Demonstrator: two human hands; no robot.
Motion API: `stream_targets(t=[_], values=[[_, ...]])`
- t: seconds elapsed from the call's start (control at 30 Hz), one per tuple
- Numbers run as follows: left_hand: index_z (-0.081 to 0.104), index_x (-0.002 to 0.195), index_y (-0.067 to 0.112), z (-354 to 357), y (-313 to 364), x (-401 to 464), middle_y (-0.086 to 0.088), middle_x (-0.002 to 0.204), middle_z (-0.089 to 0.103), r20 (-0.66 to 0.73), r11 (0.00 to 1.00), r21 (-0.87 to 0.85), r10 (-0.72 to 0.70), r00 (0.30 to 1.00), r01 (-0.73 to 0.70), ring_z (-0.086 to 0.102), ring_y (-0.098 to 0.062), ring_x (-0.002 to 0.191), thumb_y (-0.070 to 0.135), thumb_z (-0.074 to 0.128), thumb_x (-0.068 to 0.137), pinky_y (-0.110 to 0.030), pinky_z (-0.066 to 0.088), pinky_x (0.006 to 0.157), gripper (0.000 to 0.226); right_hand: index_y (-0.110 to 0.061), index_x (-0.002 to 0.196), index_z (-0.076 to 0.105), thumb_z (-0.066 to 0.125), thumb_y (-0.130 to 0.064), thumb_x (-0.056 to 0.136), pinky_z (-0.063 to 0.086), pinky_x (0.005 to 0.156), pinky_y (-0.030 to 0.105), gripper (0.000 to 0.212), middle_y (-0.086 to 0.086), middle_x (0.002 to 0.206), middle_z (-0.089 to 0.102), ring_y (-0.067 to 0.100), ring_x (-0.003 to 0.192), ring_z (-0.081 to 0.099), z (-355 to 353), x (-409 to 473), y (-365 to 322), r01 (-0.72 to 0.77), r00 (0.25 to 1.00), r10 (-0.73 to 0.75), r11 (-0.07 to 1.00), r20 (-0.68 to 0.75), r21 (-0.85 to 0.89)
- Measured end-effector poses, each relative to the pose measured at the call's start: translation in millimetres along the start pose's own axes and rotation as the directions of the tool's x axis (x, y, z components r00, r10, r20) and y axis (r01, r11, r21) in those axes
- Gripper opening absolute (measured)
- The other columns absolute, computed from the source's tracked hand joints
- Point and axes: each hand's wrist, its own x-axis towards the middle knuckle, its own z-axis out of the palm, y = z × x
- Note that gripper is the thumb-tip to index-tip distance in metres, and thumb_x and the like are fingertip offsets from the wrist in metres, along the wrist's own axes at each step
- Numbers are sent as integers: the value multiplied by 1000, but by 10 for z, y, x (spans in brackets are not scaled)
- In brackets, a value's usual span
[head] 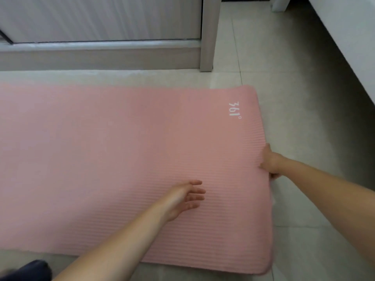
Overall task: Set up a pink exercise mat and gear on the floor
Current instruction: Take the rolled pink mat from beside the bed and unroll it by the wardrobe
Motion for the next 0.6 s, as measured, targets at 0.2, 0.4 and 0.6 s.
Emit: stream_targets(t=[0.2,0.4,0.6], values=[[56,109,16,-240,162,-24,-6,92,64,-113,998,21,60,992,-58,61,-16,79,6,33,98,-27,49,71,27,-12,149,-25,45,-17,99,39,103,39,86,40,139,41,43,125,50,72,173,-18,111,987,-136,964,-89,-242],[57,110,14,-400,248,-20,-4,85,64,-240,993,95,87,967,-66,59,-15,71,4,35,97,-25,47,66,27,-5,152,-9,28,-34,100,31,110,47,70,13,151,37,31,137,40,52,66,-58,-81,988,-6,825,-151,-559],[56,110,14,-433,421,-70,-2,84,64,-205,973,216,126,971,-81,59,-13,69,5,38,96,-24,47,63,25,-13,132,57,44,-12,93,50,92,38,41,1,140,53,23,125,55,-104,-326,-642,-88,979,-116,506,-169,-858]])
